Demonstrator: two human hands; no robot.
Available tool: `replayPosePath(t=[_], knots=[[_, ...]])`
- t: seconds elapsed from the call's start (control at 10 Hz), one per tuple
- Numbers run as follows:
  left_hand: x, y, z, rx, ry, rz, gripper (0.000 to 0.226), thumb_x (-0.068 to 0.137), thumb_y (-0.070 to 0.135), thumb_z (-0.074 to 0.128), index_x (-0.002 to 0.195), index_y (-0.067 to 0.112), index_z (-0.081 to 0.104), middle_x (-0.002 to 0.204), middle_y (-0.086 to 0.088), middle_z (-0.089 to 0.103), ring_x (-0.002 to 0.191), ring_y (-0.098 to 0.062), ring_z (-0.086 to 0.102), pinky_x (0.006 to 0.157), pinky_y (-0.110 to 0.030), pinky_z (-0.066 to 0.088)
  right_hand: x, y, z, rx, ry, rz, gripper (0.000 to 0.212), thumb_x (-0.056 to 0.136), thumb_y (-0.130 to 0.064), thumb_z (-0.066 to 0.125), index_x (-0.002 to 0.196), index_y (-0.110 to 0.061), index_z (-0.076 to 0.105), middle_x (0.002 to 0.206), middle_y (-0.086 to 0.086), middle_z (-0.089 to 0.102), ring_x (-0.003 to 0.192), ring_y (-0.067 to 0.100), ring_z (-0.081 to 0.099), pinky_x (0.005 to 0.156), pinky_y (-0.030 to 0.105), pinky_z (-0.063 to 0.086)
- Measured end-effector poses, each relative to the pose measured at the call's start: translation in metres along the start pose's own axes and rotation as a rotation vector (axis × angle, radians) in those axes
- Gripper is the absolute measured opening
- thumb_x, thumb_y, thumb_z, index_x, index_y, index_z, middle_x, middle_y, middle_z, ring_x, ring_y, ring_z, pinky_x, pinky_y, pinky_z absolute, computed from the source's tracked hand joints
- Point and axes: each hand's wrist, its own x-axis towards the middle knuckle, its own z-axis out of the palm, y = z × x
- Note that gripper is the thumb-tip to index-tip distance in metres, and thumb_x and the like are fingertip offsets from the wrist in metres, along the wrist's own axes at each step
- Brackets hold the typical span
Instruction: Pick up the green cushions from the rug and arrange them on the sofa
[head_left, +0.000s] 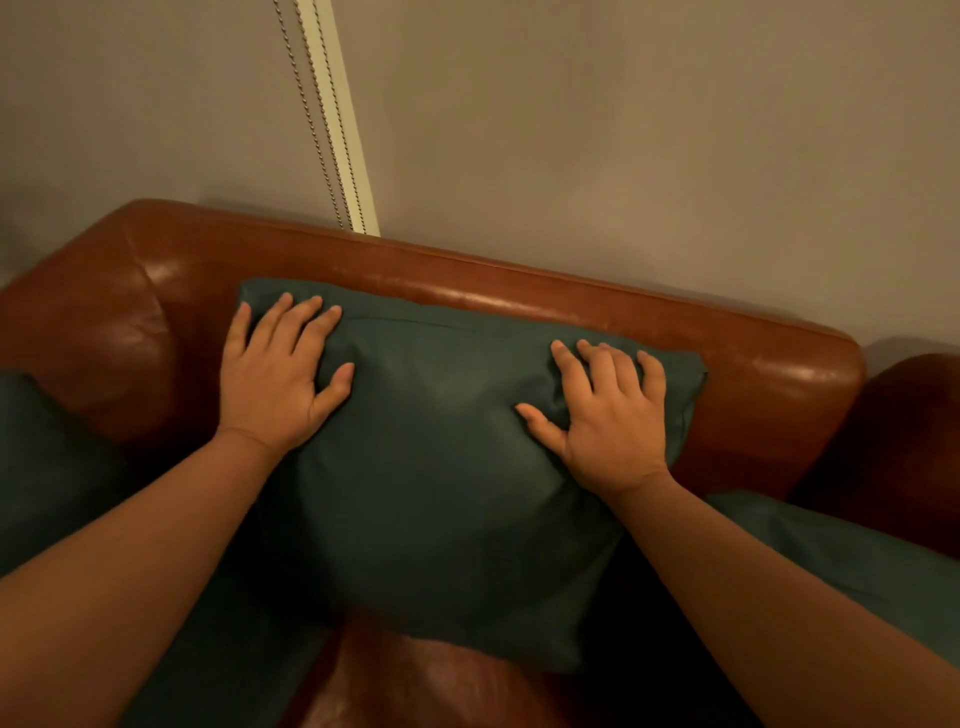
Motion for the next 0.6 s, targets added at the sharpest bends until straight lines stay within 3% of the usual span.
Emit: replayPosePath(t=[0.2,0.4,0.5,0.6], knots=[[-0.020,0.006,-0.018,0.008,-0.068,-0.078,0.069,0.089,0.060,0.021,0.146,0.023,0.033,0.152,-0.009,0.034,0.142,-0.029,0.025,0.116,-0.040,-0.005,-0.011,-0.001,-0.018,0.015,-0.109,-0.024,0.073,0.088,-0.065,0.032,0.129,-0.010,0.056,0.123,0.016,0.062,0.116,0.032,0.057,0.101,0.053,0.036],[-0.047,0.024,-0.051,-0.163,-0.194,-0.148,0.078,0.086,0.071,0.017,0.150,0.026,0.020,0.159,-0.005,0.017,0.146,-0.026,0.016,0.115,-0.046,0.019,-0.034,0.005,-0.039,0.044,-0.306,-0.037,0.076,0.089,-0.066,0.022,0.148,-0.018,0.027,0.151,0.010,0.036,0.140,0.027,0.030,0.112,0.050,0.020],[-0.072,0.043,-0.078,-0.258,-0.239,-0.209,0.079,0.084,0.070,0.018,0.147,0.024,0.029,0.153,-0.005,0.033,0.137,-0.026,0.035,0.101,-0.043,0.040,-0.055,0.006,-0.061,0.118,-0.356,-0.063,0.072,0.092,-0.064,0.027,0.150,-0.022,0.022,0.156,0.010,0.026,0.144,0.026,0.020,0.115,0.049,0.015],[-0.105,0.061,-0.102,-0.301,-0.212,-0.255,0.066,0.089,0.067,0.024,0.138,0.028,0.042,0.135,-0.001,0.054,0.123,-0.023,0.051,0.087,-0.038,0.045,-0.084,0.005,-0.086,0.222,-0.388,-0.117,0.064,0.093,-0.059,0.035,0.148,-0.025,0.029,0.154,0.009,0.028,0.141,0.025,0.025,0.115,0.046,0.020]])
